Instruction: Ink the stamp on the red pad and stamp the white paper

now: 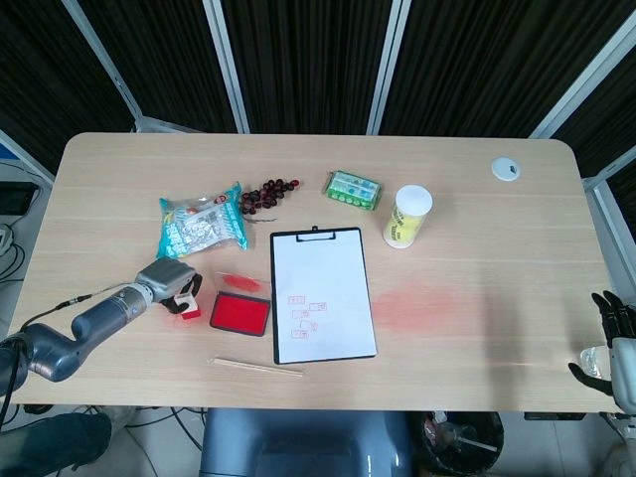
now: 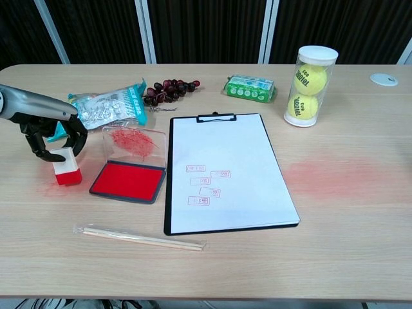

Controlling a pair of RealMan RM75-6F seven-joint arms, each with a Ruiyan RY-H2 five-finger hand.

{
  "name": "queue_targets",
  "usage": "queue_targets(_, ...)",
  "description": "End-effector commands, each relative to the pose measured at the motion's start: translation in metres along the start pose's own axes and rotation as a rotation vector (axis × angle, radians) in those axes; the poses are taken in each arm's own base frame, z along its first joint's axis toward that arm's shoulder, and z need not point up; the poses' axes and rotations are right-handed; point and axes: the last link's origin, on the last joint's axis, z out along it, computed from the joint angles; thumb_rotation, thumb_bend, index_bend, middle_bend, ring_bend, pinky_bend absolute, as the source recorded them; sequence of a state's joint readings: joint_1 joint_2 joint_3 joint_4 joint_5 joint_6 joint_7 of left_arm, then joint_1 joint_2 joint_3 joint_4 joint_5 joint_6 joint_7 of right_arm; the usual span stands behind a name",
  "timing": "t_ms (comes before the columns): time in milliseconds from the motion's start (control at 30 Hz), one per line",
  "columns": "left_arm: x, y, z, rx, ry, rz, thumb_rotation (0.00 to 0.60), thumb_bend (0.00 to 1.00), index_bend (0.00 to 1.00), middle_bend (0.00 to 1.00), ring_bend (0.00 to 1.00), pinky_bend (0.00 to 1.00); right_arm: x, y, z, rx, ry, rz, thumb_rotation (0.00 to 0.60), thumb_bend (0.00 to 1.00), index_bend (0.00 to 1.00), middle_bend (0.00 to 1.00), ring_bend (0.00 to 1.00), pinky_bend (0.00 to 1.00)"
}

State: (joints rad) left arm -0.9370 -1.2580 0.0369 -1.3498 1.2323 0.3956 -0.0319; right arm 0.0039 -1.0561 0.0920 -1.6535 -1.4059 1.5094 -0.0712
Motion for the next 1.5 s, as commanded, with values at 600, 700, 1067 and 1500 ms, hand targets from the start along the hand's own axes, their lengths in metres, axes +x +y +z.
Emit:
queue_targets(600, 0.006, 0.003, -0.004, 0.016, 0.014, 0.026, 0.6, 0.25, 0.41, 0.51, 1.0, 1.0, 0.0, 0.0, 0.0, -0.003, -0.007, 0.0, 0.6, 0.1, 0.11, 0.1, 0.15, 0.16)
queue_targets(700, 0.006, 0.002, -0.004, 0.02, 0.014, 0.031, 0.6, 0.24, 0.41, 0.5, 1.0, 1.0, 0.0, 0.0, 0.0, -0.003, -0.007, 0.0, 0.6, 0.1, 0.11, 0.1, 0.15, 0.16)
queue_targets(1067, 0.028, 0.01, -0.03, 0.001, 0.097, 0.062, 0.6, 0.24, 0.38, 0.47, 0.99, 1.0, 0.0, -0.001, 0.0, 0.0, -0.006, -0.008, 0.6, 0.1, 0.11, 0.1, 0.15, 0.16)
queue_targets(1500, 0.048, 0.013, -0.121, 0.137, 0.572, -0.01, 0.6, 0.17, 0.3, 0.29, 0.47, 0.68, 0.001, -0.001, 0.0, 0.003, -0.001, -0.003, 0.6, 0.1, 0.11, 0.1, 0.15, 0.16)
